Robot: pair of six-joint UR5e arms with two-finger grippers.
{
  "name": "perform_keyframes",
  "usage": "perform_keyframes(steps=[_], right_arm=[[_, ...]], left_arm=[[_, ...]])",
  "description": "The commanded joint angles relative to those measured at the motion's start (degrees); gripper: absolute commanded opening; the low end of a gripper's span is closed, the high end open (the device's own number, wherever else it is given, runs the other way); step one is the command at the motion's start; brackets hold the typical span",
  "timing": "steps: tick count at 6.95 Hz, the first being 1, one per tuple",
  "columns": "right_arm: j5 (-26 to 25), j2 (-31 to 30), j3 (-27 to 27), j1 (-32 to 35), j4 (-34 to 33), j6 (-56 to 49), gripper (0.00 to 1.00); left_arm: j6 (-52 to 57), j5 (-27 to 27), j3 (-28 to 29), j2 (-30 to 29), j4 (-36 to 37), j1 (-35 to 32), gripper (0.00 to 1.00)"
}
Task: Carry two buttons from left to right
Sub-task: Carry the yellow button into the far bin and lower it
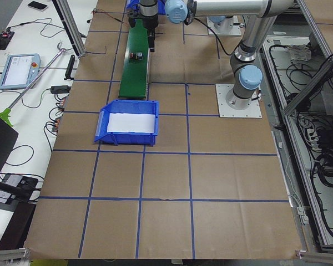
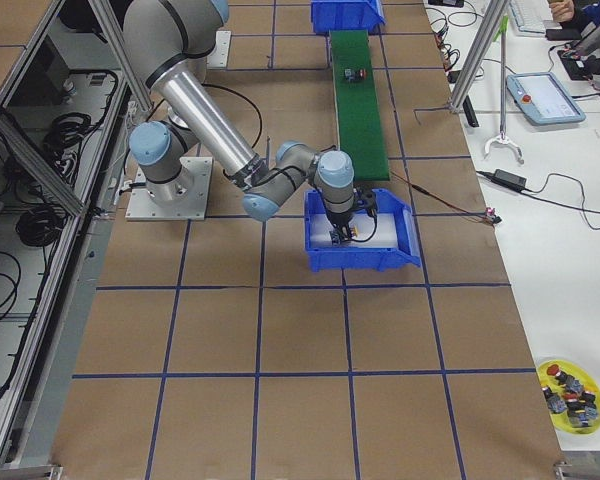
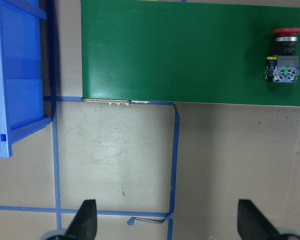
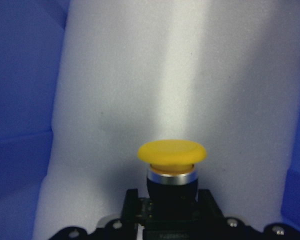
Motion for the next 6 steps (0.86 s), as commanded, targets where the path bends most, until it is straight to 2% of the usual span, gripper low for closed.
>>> perform_keyframes(steps=[1,2,4,6], right_arm=[[0.3,-0.19,0.07,0.0,-0.34,0.3,0.69],[0.22,-0.28,-0.11,0.0,0.0,0.39,0.99],[-0.05,-2.55,-1.42,0.09,0.18,0.65,1.0],[0.04,-7.81,-3.09,0.52,1.23,3.37,1.0]], left_arm=[[0.0,0.0,-0.07,0.0,0.0,0.0,1.0],[0.0,0.0,-0.07,0.0,0.0,0.0,1.0],[0.0,0.0,-0.07,0.0,0.0,0.0,1.0],[0.0,0.0,-0.07,0.0,0.0,0.0,1.0]])
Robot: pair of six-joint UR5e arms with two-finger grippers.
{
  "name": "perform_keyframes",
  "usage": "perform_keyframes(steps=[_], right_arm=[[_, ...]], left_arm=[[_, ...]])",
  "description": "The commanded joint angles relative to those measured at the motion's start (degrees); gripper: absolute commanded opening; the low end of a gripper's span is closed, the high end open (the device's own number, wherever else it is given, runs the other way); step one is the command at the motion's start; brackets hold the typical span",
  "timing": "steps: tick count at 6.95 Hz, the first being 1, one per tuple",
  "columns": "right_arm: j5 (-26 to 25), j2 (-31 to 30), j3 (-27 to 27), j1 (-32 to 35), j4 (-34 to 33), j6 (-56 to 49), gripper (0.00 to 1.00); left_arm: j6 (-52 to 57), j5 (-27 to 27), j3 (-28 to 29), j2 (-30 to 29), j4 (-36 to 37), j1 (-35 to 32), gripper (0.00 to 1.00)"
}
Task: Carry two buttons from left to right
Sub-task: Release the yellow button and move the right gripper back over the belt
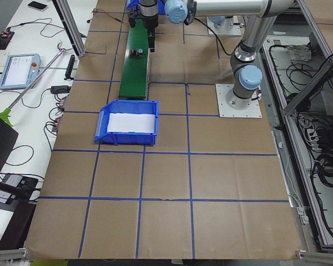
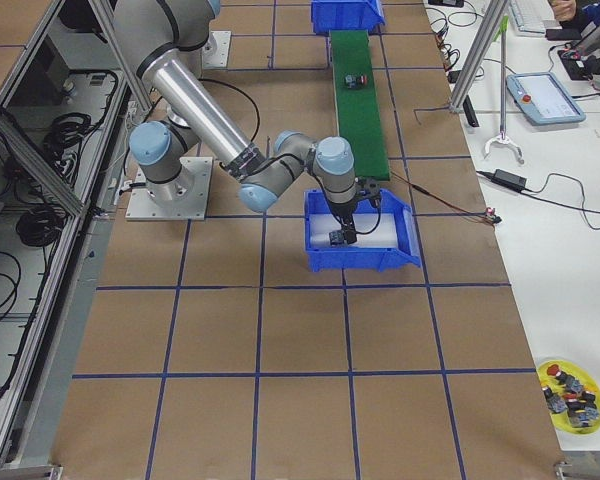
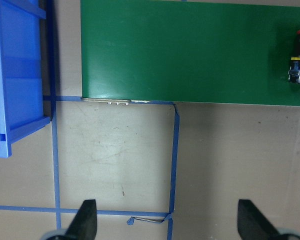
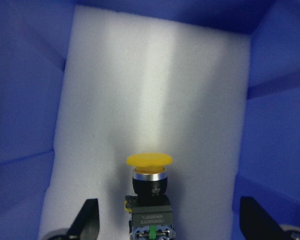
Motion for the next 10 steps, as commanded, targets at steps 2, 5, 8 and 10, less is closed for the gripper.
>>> perform_keyframes(steps=[2,5,8,10], right_arm=[[0.06,-5.8,-5.56,2.01,9.87,7.83,1.0],[-0.04,-6.69,-20.23,11.12,31.38,21.97,1.0],[-6.86,-6.34,-22.12,29.55,31.73,31.92,1.0],[-7.77,-5.99,-21.68,38.64,31.81,43.6,1.0]], left_arm=[[0.0,0.0,0.0,0.0,0.0,0.0,1.0],[0.0,0.0,0.0,0.0,0.0,0.0,1.0],[0.0,0.09,0.0,0.0,0.0,0.0,1.0],[0.0,0.09,0.0,0.0,0.0,0.0,1.0]])
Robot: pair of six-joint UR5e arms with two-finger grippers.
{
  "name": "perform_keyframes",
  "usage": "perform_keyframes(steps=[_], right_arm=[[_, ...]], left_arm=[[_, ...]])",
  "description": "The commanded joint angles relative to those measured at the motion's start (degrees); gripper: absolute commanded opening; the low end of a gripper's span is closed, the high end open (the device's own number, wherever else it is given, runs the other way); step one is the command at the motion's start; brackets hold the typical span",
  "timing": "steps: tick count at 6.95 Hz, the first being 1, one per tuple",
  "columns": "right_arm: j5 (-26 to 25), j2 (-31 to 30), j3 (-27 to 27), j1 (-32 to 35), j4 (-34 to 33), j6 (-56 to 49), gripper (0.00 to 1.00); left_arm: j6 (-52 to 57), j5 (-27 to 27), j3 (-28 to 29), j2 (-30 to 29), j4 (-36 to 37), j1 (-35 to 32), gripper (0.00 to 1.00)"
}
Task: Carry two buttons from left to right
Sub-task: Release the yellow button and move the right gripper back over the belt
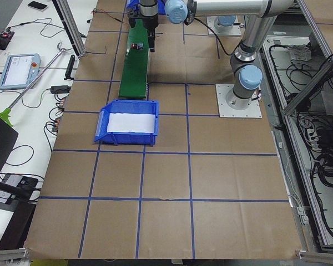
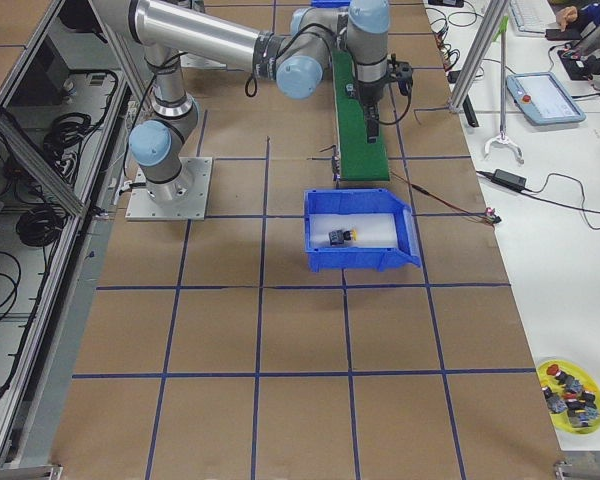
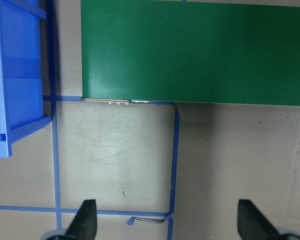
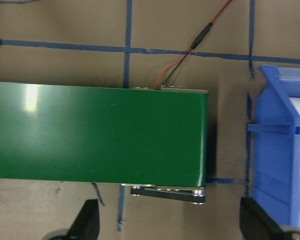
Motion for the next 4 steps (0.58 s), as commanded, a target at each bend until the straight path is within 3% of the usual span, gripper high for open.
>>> perform_keyframes(steps=[1,4], right_arm=[[-0.04,0.54,0.59,6.12,0.3,9.89,1.0],[-0.04,3.0,1.48,6.74,-1.35,10.1,1.0]], left_arm=[[0.0,0.01,0.0,0.09,0.0,0.0,1.0],[0.0,0.01,0.0,0.09,0.0,0.0,1.0]])
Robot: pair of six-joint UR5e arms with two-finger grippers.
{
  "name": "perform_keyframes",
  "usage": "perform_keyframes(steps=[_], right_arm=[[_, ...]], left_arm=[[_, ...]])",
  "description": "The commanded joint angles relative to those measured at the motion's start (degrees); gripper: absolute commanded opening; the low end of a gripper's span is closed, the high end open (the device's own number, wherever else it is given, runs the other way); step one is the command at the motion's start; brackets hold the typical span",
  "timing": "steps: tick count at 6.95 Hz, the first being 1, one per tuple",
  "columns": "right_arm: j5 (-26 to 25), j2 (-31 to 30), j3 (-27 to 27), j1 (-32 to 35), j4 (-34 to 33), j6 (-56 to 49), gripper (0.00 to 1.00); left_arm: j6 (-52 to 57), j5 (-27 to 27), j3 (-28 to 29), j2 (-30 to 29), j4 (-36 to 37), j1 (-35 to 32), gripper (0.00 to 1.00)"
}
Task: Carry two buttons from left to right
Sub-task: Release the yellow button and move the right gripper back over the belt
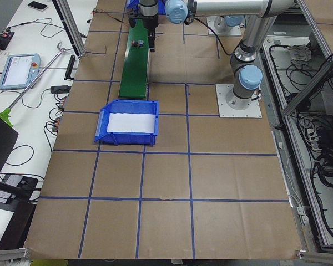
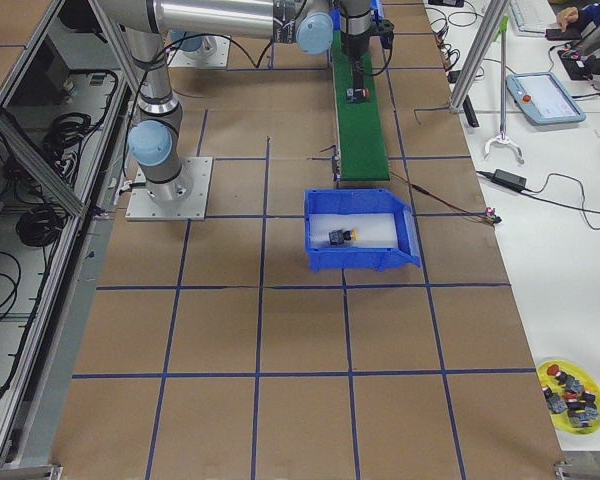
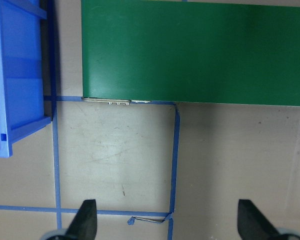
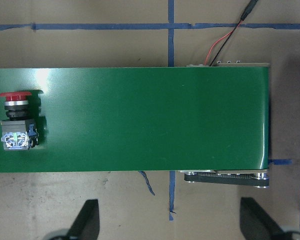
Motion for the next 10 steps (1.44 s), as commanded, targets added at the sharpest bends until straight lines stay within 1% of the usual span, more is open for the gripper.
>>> perform_keyframes(steps=[1,4,5,6,7,8,10], right_arm=[[-0.02,1.14,0.16,0.42,-3.24,0.23,1.0],[0.24,3.24,0.24,0.68,-3.27,0.49,1.0],[0.16,4.29,0.16,1.81,-3.79,1.1,1.0],[0.07,5.18,0.24,2.78,-5.36,4.5,1.0],[0.16,6.32,0.16,3.31,-5.55,5.41,1.0],[0.24,7.11,0.24,3.49,-7.12,5.5,1.0],[0.33,8.87,0.51,3.5,-7.48,6.63,0.99]], left_arm=[[0.0,0.0,0.0,0.01,0.0,0.0,1.0],[0.0,0.0,0.0,0.01,0.0,0.0,1.0],[0.0,-0.09,0.0,0.01,0.0,0.0,1.0],[0.0,0.0,0.0,0.01,0.0,0.0,1.0],[0.0,0.0,0.0,0.01,0.0,0.0,1.0],[0.0,0.0,0.0,-0.08,0.0,0.0,1.0],[0.0,0.0,0.0,-0.08,0.0,0.0,1.0]])
